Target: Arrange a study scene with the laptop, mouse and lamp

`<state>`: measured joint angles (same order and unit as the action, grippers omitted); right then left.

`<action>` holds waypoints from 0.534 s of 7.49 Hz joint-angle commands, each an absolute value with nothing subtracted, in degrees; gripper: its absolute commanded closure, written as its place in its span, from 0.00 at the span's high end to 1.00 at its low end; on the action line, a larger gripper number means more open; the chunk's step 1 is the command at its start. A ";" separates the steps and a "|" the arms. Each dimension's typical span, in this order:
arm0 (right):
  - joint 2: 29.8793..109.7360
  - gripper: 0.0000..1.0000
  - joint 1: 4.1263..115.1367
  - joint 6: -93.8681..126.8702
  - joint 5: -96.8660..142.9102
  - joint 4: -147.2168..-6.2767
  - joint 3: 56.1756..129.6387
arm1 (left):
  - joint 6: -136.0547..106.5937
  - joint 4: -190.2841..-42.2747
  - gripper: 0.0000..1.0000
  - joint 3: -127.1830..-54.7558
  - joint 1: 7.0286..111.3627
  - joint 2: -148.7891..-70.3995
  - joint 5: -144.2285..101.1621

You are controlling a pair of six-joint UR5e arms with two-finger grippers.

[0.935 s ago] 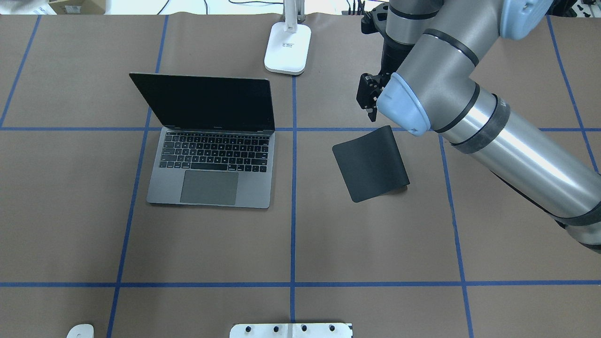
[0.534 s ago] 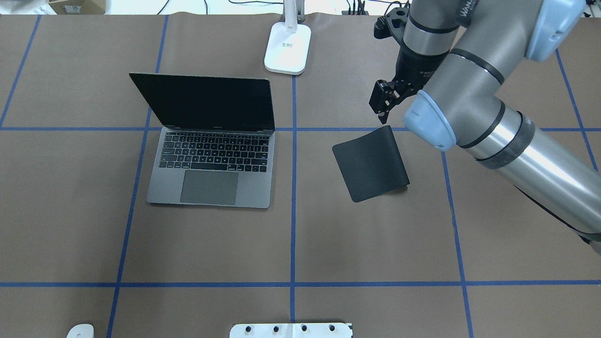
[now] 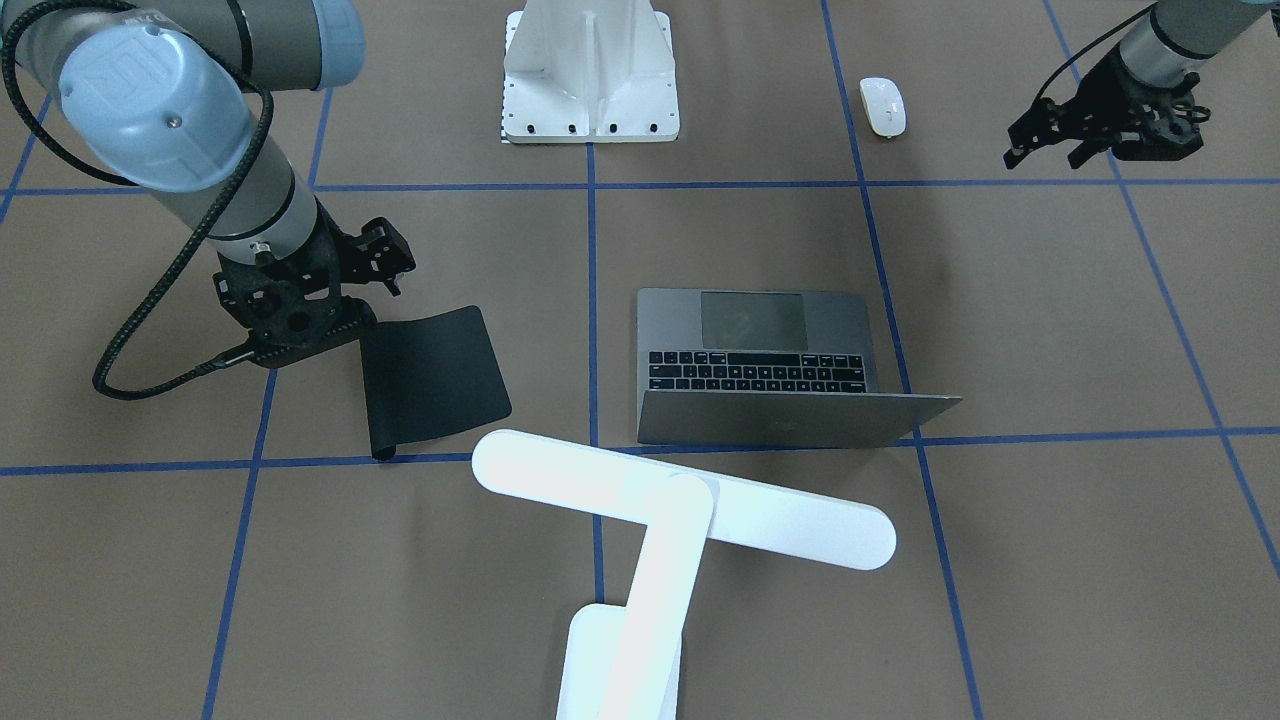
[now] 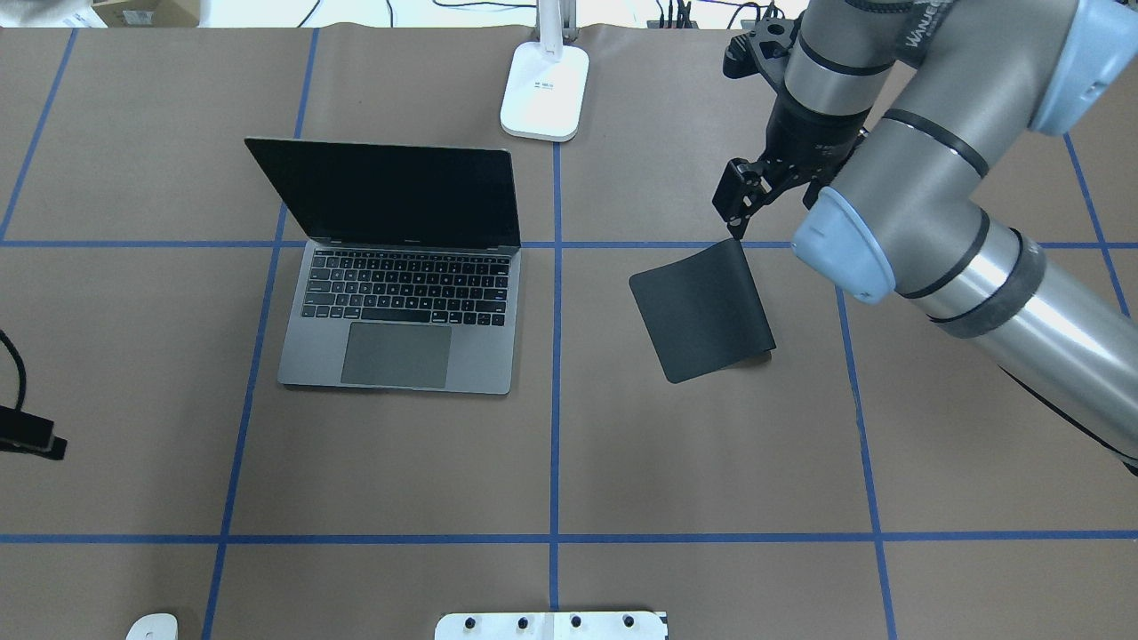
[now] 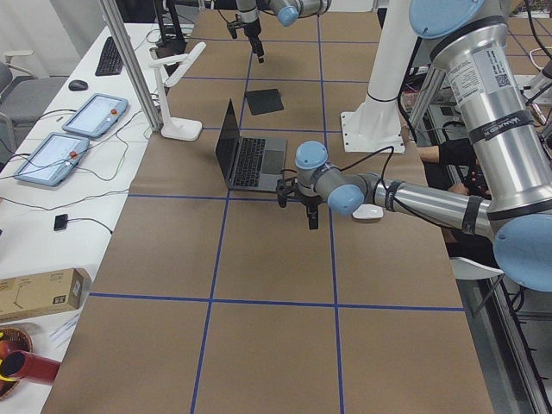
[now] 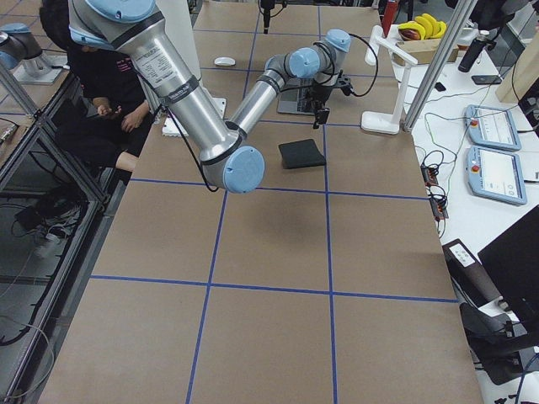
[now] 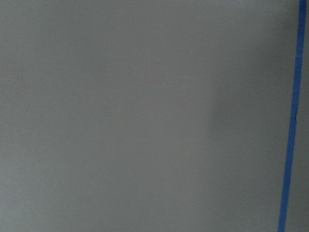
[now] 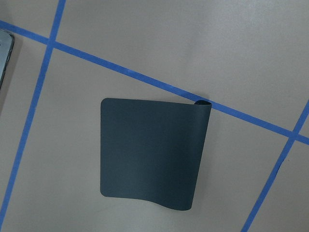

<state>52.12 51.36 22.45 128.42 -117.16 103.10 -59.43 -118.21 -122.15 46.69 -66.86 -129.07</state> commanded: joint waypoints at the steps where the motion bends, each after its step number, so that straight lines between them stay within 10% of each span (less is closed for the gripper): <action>1: 56.50 1.00 51.50 22.59 125.96 -117.07 107.92 | -66.95 -118.13 1.00 -123.75 38.80 -67.32 -128.50; 4: 56.95 1.00 51.42 22.41 125.95 -117.07 107.14 | -72.77 -117.86 1.00 -123.49 26.47 -67.85 -124.10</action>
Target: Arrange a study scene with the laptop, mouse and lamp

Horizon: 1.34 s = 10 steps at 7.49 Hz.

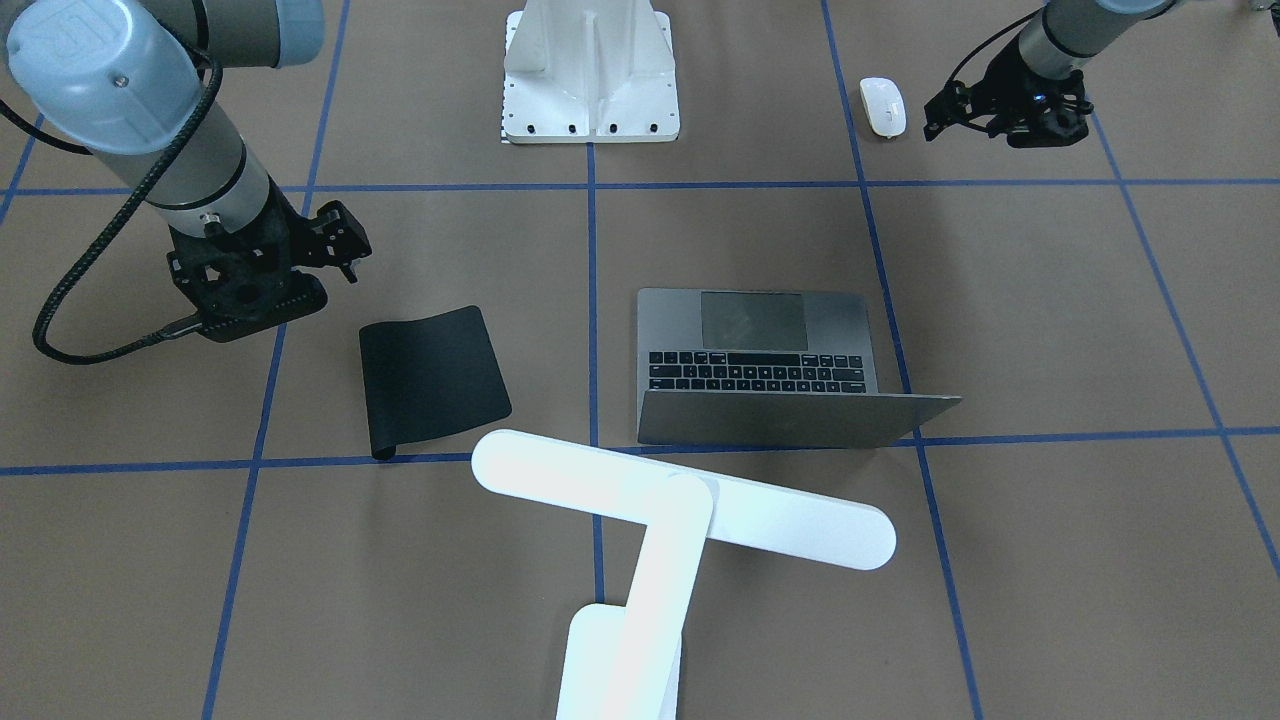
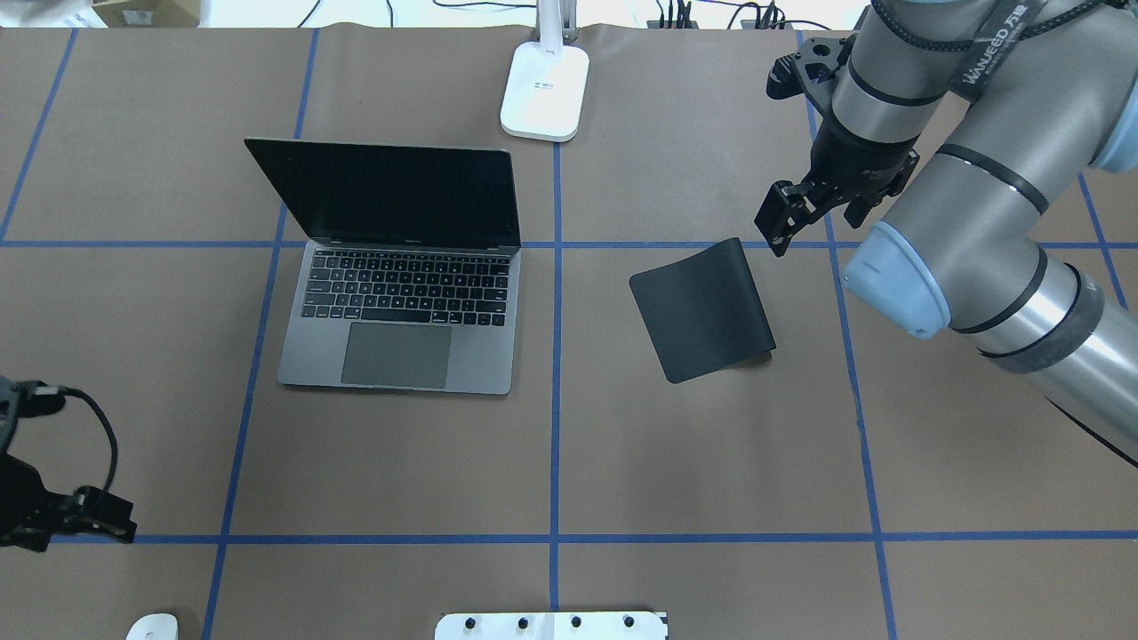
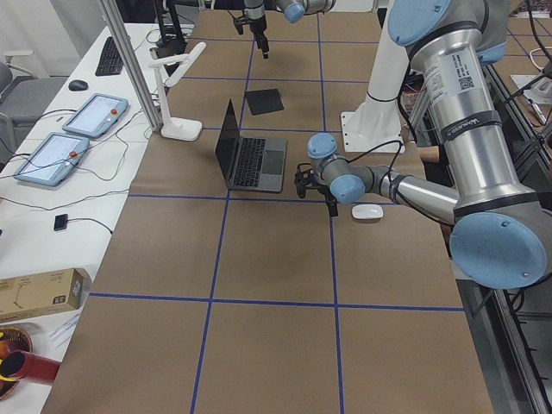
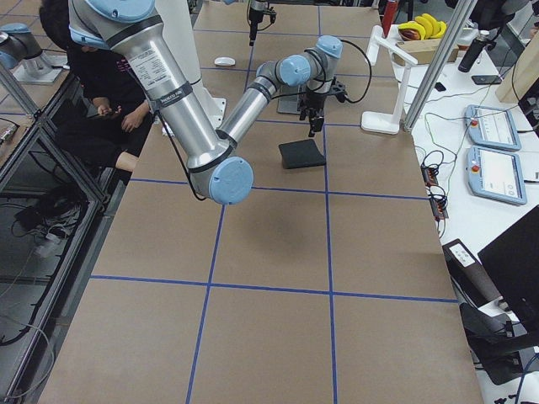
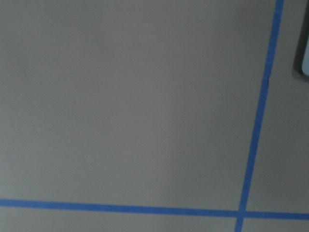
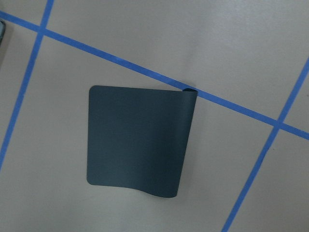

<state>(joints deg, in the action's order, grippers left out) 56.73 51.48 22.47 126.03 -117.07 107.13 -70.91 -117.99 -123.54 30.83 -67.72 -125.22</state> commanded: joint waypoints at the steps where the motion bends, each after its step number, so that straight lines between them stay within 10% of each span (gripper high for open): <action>1: 57.13 1.00 51.42 22.41 125.86 -117.07 107.31 | -74.69 -117.69 1.00 -123.49 24.80 -67.94 -124.10; 10: 57.22 1.00 51.07 22.24 123.75 -117.07 107.40 | -78.30 -117.42 0.97 -119.27 14.34 -71.98 -124.45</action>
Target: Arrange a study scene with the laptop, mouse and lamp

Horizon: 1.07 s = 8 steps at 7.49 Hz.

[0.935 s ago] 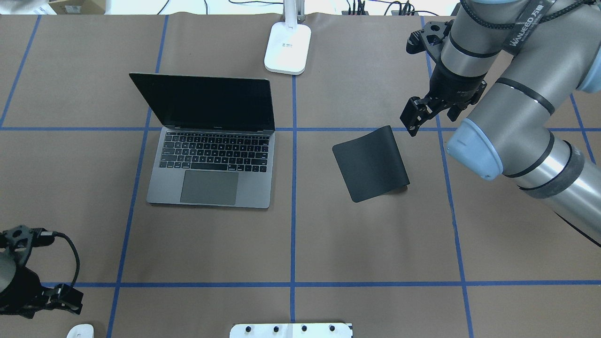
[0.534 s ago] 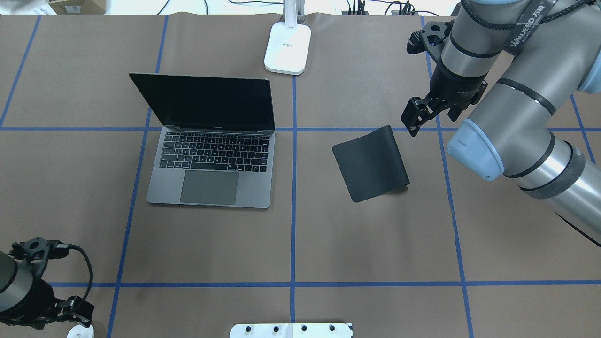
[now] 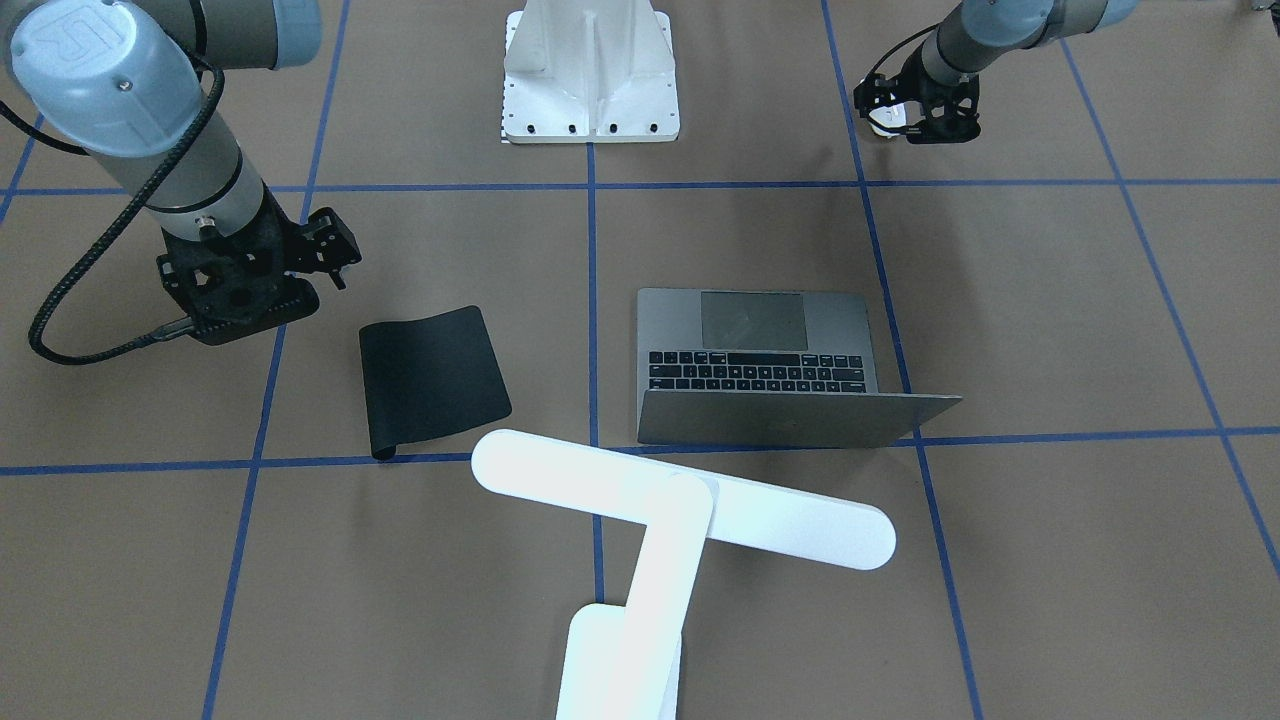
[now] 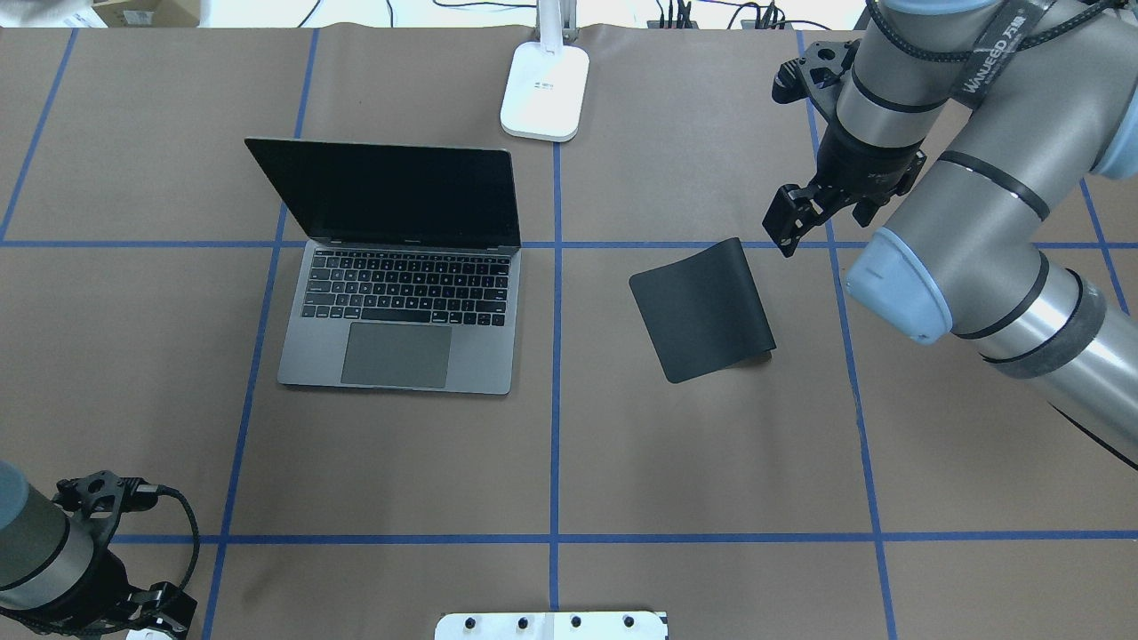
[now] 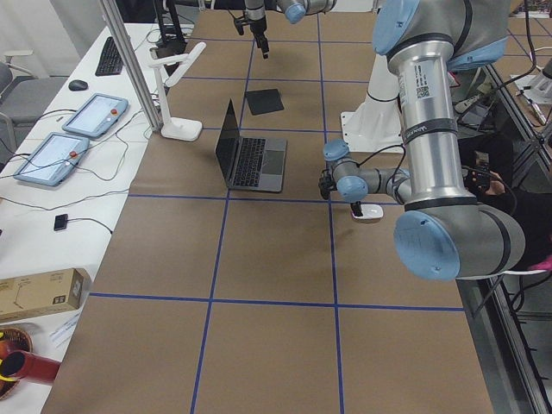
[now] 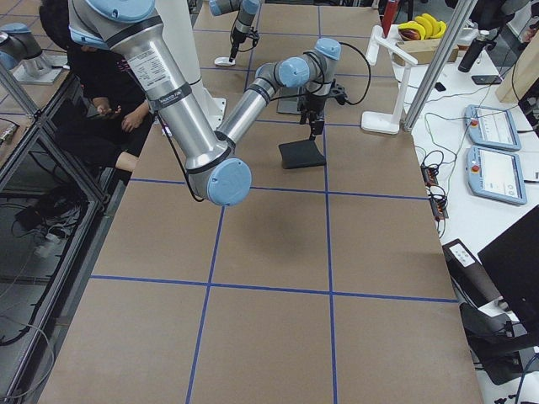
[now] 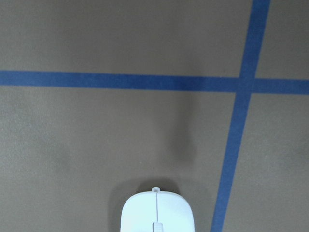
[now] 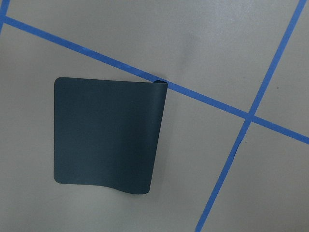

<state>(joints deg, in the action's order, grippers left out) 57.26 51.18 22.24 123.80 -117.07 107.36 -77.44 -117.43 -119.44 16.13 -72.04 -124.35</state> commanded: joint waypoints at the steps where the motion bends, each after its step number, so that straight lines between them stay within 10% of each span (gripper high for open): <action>1: 57.13 1.00 50.89 22.24 123.66 -117.07 107.40 | -78.40 -117.51 0.97 -119.35 14.07 -72.16 -124.80; 8: 56.78 1.00 49.31 22.32 121.91 -117.07 107.31 | -77.52 -117.77 0.94 -118.21 13.71 -72.60 -127.69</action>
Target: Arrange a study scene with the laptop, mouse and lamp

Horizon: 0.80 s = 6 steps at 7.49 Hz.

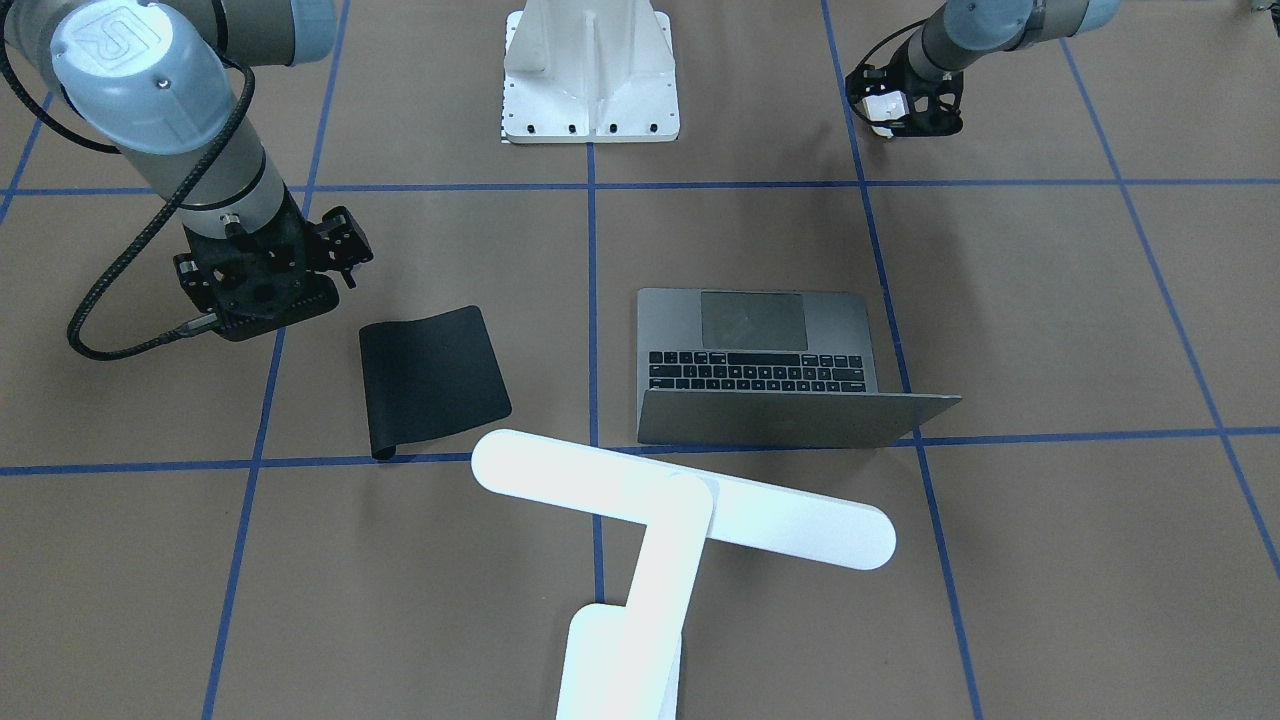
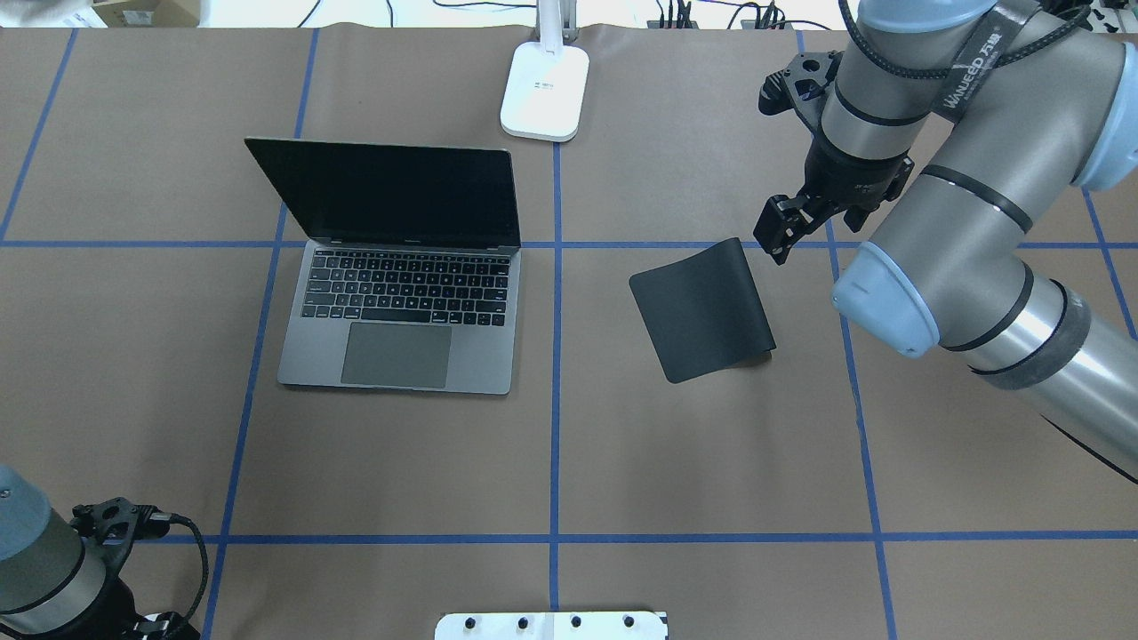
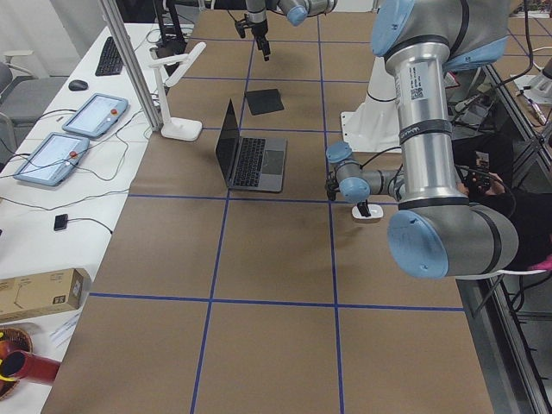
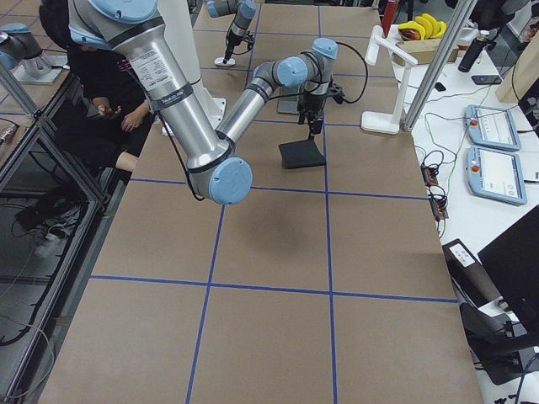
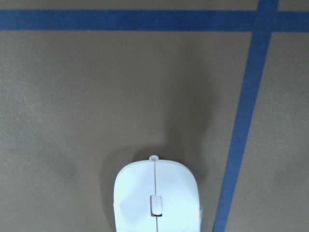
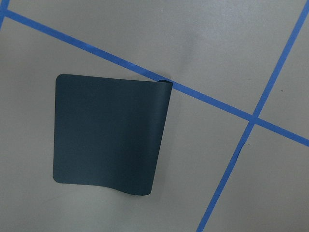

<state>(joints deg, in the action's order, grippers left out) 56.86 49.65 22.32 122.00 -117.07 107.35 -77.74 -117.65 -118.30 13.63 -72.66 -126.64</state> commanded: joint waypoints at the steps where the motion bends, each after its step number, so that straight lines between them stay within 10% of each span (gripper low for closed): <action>1: 56.60 1.00 49.22 22.41 121.47 -117.07 107.31 | -77.43 -117.77 0.94 -118.04 13.71 -72.51 -127.79; 6: 56.43 1.00 48.96 22.32 121.03 -117.07 107.14 | -76.99 -117.95 0.91 -116.98 13.62 -72.86 -128.76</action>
<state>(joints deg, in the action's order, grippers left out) 56.46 49.04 22.33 121.37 -117.07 107.14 -77.10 -117.94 -117.16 13.65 -72.82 -128.41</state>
